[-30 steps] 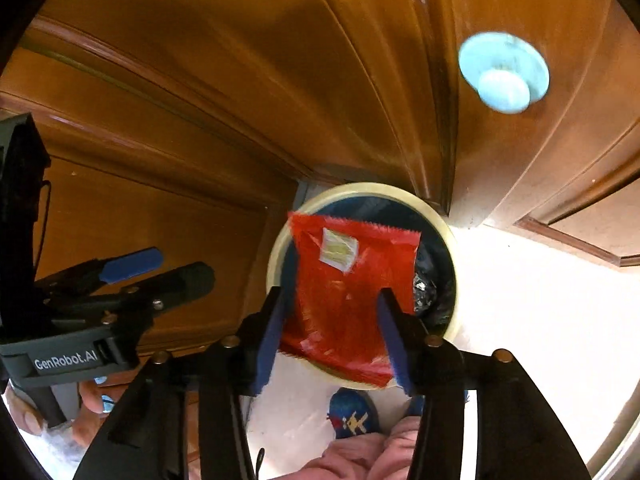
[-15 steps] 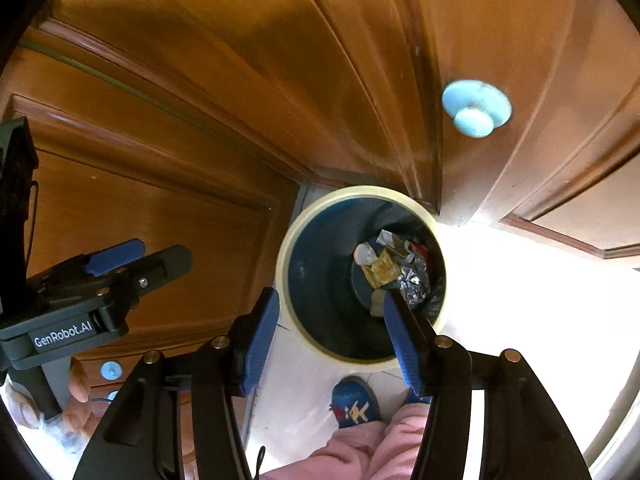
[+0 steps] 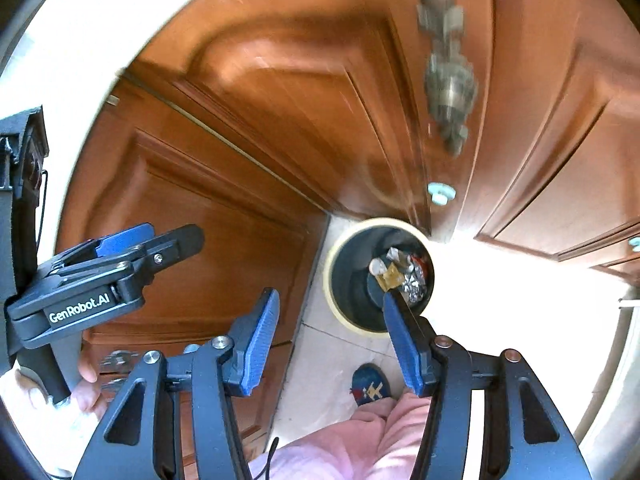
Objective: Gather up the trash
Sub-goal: 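Raise both tools back up toward the counter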
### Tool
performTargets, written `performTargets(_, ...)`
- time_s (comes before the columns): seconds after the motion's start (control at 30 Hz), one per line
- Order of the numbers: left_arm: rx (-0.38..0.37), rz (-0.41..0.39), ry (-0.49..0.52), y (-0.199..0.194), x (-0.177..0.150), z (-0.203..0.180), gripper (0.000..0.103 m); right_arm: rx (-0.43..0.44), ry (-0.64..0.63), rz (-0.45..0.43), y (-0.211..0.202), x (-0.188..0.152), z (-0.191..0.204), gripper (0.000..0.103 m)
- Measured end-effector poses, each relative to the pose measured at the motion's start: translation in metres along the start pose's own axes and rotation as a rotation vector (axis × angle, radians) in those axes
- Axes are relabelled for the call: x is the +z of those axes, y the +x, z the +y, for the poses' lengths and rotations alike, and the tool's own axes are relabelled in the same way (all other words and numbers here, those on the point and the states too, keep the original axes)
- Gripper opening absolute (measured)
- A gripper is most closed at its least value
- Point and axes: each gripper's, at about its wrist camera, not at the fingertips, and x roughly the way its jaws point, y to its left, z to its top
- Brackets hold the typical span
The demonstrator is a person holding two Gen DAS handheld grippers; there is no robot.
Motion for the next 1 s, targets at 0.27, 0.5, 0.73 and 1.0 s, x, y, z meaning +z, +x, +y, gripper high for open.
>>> performTargets(0.27, -0.022, -0.123, 0.077, -0.105, 0.014, -0.018, 0.081, 0.005, -0.056, -0.116, -0.111, 0.004, 0.045, 0.055)
performTargets(0.5, -0.052, -0.241, 0.117, -0.187, 0.036, -0.023, 0.081, -0.008, -0.111, -0.269, -0.191, 0.013, 0.081, 0.055)
performTargets(0.73, -0.066, -0.351, 0.142, -0.251, 0.069, -0.033, 0.081, -0.025, -0.107, -0.408, -0.257, 0.039, 0.098, 0.055)
performTargets(1.0, -0.063, -0.396, 0.133, -0.29, 0.13, -0.048, 0.081, -0.034, -0.085, -0.482, -0.311, 0.105, 0.089, 0.055)
